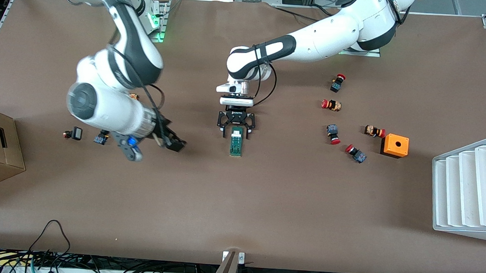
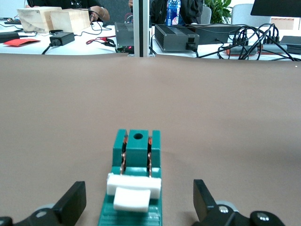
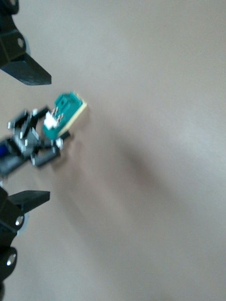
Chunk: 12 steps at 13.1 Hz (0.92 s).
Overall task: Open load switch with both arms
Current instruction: 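Open the right gripper and draw the right arm back, then open the left gripper and lift it off the switch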
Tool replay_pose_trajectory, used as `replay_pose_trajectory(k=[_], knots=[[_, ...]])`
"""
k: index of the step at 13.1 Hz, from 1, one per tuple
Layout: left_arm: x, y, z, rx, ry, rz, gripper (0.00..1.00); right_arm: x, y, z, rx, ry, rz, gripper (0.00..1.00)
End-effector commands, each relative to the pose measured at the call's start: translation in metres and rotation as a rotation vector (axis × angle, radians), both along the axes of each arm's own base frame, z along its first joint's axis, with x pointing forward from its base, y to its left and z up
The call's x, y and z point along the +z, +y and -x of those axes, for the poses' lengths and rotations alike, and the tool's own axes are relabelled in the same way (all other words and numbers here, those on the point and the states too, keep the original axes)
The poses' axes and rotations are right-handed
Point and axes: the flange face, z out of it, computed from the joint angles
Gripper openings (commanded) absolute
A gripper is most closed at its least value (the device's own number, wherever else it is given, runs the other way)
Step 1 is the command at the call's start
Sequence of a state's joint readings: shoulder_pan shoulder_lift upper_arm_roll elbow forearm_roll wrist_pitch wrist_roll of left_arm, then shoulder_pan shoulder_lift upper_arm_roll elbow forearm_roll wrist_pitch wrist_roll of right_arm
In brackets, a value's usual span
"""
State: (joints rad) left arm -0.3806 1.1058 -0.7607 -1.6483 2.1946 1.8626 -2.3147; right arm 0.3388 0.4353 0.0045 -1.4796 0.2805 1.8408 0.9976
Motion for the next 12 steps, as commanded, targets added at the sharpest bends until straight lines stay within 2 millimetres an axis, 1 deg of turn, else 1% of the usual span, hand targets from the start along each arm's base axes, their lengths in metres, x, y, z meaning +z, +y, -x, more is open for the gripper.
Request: replay_pose_trajectory(k=[1,2,4,5,6,7,8,10,11,12], knots=[[0.018,0.018,-0.003,-0.033,-0.016,-0.021,1.0,0.028,-0.048,0.016,0.184,-0.017,0.008,0.99],[0.027,0.02,-0.004,-0.043,-0.01,-0.01,1.0,0.039,-0.065,0.019,0.255,-0.022,0.025,0.99],[0.045,0.017,0.001,-0.045,0.01,0.004,1.0,0.058,-0.098,0.023,0.356,-0.033,0.022,0.99],[0.055,0.013,0.006,-0.033,0.044,0.005,1.0,0.068,-0.121,0.023,0.403,-0.048,0.021,0.99],[0.071,0.008,0.009,-0.019,0.072,0.009,1.0,0.078,-0.143,0.028,0.471,-0.071,0.014,0.99],[0.088,0.007,0.008,0.006,0.099,0.01,1.0,0.084,-0.16,0.035,0.542,-0.089,0.017,0.99],[0.102,0.007,0.007,0.025,0.12,0.002,1.0,0.088,-0.181,0.043,0.608,-0.104,0.03,0.99],[0.132,0.005,0.006,0.037,0.175,0.003,1.0,0.097,-0.2,0.058,0.734,-0.125,0.079,0.99],[0.153,0.001,0.005,0.039,0.213,0.023,1.0,0.099,-0.212,0.062,0.778,-0.128,0.088,0.99],[0.17,0.0,0.005,0.039,0.267,0.023,1.0,0.098,-0.23,0.063,0.81,-0.135,0.082,0.99]])
